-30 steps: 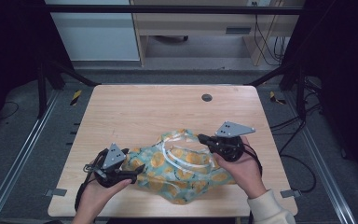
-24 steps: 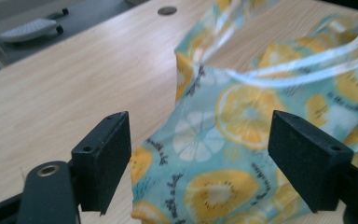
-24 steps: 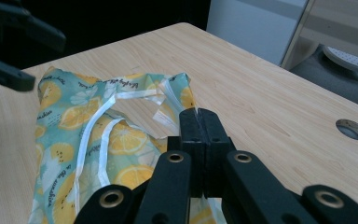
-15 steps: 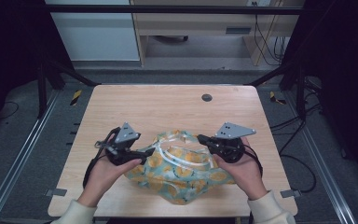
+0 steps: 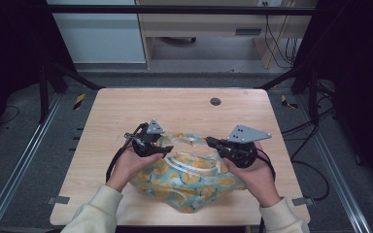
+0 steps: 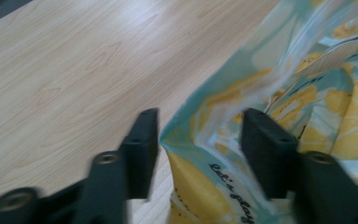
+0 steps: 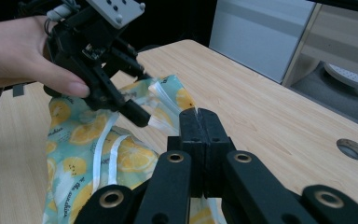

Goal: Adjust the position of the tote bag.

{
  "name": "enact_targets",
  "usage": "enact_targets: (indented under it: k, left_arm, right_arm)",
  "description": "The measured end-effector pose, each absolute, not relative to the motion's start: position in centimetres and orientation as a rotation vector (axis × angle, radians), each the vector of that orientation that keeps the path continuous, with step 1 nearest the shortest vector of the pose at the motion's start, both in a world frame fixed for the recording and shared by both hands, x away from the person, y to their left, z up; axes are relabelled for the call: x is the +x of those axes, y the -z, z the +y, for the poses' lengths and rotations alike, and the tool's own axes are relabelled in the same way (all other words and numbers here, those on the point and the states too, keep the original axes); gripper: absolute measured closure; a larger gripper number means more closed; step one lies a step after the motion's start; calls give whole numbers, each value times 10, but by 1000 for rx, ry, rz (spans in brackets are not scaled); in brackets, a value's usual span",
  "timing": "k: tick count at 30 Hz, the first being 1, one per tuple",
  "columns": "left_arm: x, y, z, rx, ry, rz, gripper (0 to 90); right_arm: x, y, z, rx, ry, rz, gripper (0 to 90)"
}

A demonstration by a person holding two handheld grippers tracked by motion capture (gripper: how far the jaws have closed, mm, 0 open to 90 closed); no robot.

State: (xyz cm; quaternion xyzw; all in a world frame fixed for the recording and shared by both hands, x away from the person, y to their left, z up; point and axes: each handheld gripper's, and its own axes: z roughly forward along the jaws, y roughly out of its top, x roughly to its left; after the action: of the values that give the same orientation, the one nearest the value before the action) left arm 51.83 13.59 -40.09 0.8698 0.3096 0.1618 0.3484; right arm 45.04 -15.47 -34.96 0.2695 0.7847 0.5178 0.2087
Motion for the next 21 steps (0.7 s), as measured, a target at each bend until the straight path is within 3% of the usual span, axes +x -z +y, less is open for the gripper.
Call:
enact_targets:
  k: [2,5,13,21]
  left_arm:
    - [512,397,138,2238,-452,798,689]
    - [498,387,146,2171,-494,785,788]
    - [437,387,171,2049,-502,709,781]
    - [407,410,182,2032,-470,667,785]
  right_arm:
    - [448,349,-157,747,-1435,2181,900]
    - [443,351,-161,745,-1429,2188,900]
    - [413,376,-172,760,-1441,2226,899]
    - [388,404,-172,752,-1455,2279,895]
